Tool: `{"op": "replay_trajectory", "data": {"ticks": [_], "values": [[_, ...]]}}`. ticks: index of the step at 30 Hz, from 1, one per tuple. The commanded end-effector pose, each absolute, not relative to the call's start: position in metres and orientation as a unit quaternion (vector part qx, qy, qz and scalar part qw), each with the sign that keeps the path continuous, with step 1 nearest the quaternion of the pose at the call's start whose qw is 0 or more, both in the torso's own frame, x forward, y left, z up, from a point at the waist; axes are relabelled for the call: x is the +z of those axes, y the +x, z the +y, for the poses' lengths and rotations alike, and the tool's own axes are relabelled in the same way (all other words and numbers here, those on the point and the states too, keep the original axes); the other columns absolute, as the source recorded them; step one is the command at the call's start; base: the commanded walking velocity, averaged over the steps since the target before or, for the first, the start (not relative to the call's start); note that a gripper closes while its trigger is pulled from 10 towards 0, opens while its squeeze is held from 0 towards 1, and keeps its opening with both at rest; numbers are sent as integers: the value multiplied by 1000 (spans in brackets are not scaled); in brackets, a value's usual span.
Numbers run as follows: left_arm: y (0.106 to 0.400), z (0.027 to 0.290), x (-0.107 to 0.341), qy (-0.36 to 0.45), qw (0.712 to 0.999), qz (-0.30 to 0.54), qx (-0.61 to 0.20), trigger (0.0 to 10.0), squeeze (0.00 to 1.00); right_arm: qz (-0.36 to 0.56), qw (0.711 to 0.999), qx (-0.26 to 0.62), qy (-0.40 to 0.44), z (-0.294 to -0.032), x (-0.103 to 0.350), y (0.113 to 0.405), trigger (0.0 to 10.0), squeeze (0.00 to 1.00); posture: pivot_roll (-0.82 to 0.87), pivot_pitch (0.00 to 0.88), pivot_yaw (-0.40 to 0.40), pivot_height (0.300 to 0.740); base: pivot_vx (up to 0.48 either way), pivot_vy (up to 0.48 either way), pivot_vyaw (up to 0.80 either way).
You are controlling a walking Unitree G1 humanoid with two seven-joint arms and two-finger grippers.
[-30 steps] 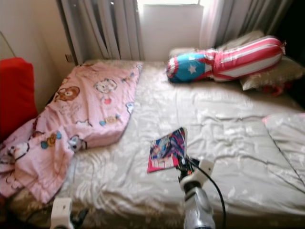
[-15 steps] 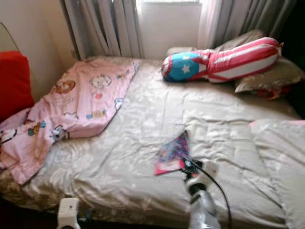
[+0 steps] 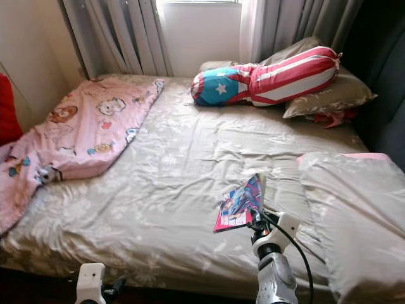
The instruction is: Clean up the room
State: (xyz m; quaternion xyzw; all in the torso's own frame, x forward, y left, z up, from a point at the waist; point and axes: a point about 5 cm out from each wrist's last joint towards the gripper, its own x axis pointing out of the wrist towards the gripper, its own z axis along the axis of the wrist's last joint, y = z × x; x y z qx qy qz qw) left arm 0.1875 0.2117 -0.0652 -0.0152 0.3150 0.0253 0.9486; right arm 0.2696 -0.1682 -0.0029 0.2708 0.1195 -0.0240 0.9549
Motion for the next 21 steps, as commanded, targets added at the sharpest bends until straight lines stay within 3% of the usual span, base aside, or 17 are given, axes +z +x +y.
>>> {"op": "replay_trajectory", "data": {"ticks": [1,6,21], "values": [[184,216,-66,-5,947,319,25,10000,0,106,956,-10,274,-160,4,276,10000,0,9,0,-12,725,0,-458,0],[182,216,-68,-6,945,325,27,10000,0,107,956,-12,273,-161,4,276,10000,0,9,2,-14,725,0,-412,0],[182,218,-67,-14,947,320,41,10000,0,108,956,-13,272,-160,4,277,10000,0,10,10,-20,725,0,0,0]]}}
